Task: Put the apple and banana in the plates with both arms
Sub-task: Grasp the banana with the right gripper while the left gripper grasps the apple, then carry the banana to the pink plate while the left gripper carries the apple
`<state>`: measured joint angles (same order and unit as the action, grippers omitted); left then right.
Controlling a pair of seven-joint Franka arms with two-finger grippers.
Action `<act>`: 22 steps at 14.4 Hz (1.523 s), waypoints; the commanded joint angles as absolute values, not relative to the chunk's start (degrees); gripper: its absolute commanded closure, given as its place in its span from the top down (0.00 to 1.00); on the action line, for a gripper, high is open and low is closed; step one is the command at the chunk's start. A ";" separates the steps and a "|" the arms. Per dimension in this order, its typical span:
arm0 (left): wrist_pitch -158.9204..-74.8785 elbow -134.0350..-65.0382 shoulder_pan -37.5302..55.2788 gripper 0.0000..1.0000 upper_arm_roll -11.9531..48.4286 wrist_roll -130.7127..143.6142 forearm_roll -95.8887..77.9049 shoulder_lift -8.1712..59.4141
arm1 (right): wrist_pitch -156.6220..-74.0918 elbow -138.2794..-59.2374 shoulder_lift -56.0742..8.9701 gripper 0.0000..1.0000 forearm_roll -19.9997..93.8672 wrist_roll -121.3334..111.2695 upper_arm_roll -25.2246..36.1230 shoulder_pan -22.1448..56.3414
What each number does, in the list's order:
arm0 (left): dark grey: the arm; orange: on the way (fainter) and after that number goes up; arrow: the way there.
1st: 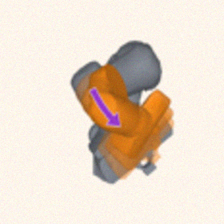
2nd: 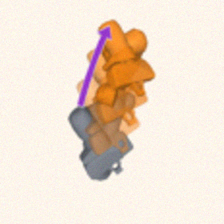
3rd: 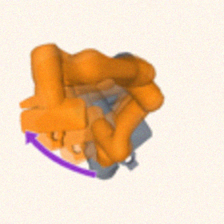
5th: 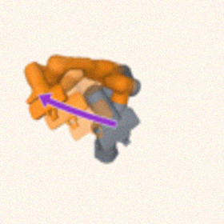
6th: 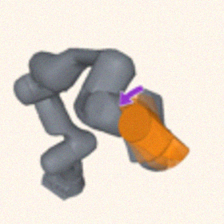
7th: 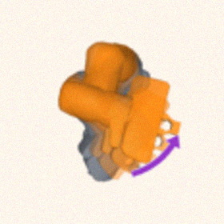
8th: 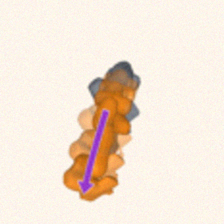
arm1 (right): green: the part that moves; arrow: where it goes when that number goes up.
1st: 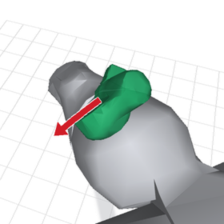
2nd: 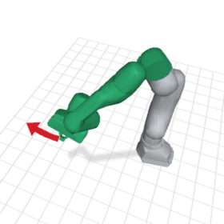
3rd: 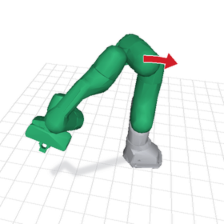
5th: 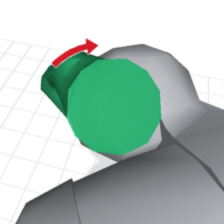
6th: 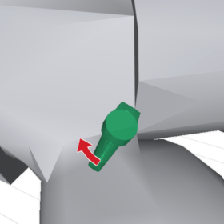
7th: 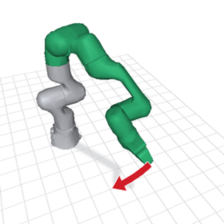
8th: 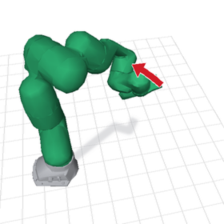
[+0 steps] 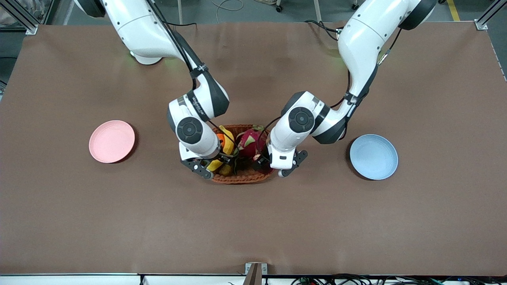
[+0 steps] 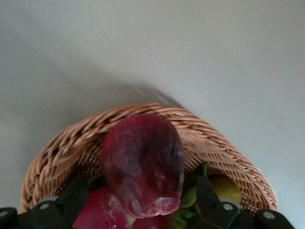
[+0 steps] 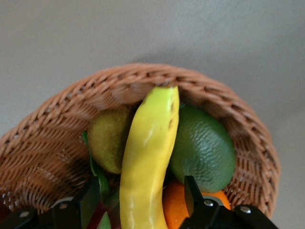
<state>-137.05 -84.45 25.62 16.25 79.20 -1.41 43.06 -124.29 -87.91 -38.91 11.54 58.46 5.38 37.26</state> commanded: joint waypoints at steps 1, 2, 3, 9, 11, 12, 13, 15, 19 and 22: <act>-138.07 -82.97 26.45 1.00 15.56 80.16 -1.41 45.08 | -124.10 -86.84 -39.38 0.80 12.48 59.33 5.80 37.53; -139.56 -82.97 26.46 0.91 15.56 80.24 -1.41 45.35 | -124.10 -86.84 -39.38 0.78 12.57 59.33 5.80 37.53; -140.01 -82.97 26.46 0.80 15.56 80.24 -1.58 45.53 | -124.10 -86.84 -39.46 0.76 12.57 59.33 5.80 37.53; -136.08 -82.97 25.14 0.25 15.47 79.98 -1.23 40.71 | -124.19 -86.84 -39.64 0.47 12.66 59.24 5.80 37.53; -130.02 -83.23 23.04 0.25 15.21 79.37 -0.71 36.06 | -124.19 -86.84 -39.73 0.46 12.66 59.15 5.80 37.53; -126.86 -83.49 21.90 0.25 15.21 77.97 -0.62 33.95 | -124.19 -86.84 -39.73 0.45 12.66 58.89 5.80 37.53; -123.08 -83.67 21.01 0.25 15.21 75.17 -0.62 32.10 | -124.19 -86.84 -39.73 0.44 12.66 58.80 5.80 37.53; -117.01 -84.90 18.65 0.26 15.21 69.72 0.34 28.93 | -124.01 -86.84 -39.73 0.39 12.48 58.54 5.80 37.53; -113.47 -93.05 12.50 0.27 15.21 57.96 3.08 21.64 | -123.31 -86.40 -39.20 0.28 12.22 58.18 5.80 37.35; -113.38 -99.47 6.17 0.27 15.21 46.36 3.08 17.33 | -118.42 -83.86 -38.33 0.26 12.04 58.18 5.89 36.74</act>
